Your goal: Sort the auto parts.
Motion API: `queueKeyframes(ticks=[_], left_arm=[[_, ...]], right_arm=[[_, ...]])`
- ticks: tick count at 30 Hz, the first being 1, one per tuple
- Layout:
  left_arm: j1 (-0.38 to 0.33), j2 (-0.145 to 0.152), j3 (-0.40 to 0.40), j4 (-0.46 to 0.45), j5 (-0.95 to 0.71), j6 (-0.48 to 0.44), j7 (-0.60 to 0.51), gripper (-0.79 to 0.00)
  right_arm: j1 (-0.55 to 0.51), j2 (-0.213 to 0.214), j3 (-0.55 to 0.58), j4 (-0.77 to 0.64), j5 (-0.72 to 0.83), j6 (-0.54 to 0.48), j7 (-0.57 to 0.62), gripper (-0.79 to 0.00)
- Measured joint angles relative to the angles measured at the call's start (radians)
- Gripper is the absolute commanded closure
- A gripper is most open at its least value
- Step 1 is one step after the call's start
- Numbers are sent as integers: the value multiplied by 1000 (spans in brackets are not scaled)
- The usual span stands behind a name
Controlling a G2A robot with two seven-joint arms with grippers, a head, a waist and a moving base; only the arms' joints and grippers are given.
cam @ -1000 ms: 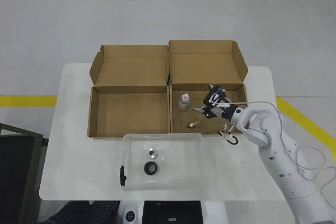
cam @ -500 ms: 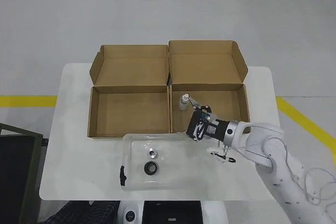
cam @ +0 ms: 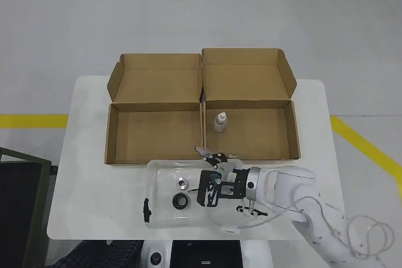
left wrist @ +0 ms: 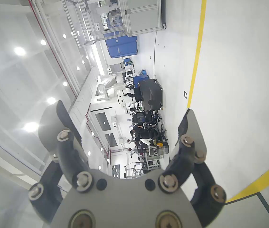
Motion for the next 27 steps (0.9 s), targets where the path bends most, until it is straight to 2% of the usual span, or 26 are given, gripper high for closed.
queueKeyframes(ticks=[6,22,27], left_arm=[[0,0,0,0,0,0,0,-785],[0,0,0,0,0,0,0,-785],[0,0,0,0,0,0,0,-785]], right_arm=[[19,-10,-76,39,-34,-15,12,-517],[72,-30,-146,180,-58,4,34,-391],[82,-34,-155,214,-65,10,38,-385]])
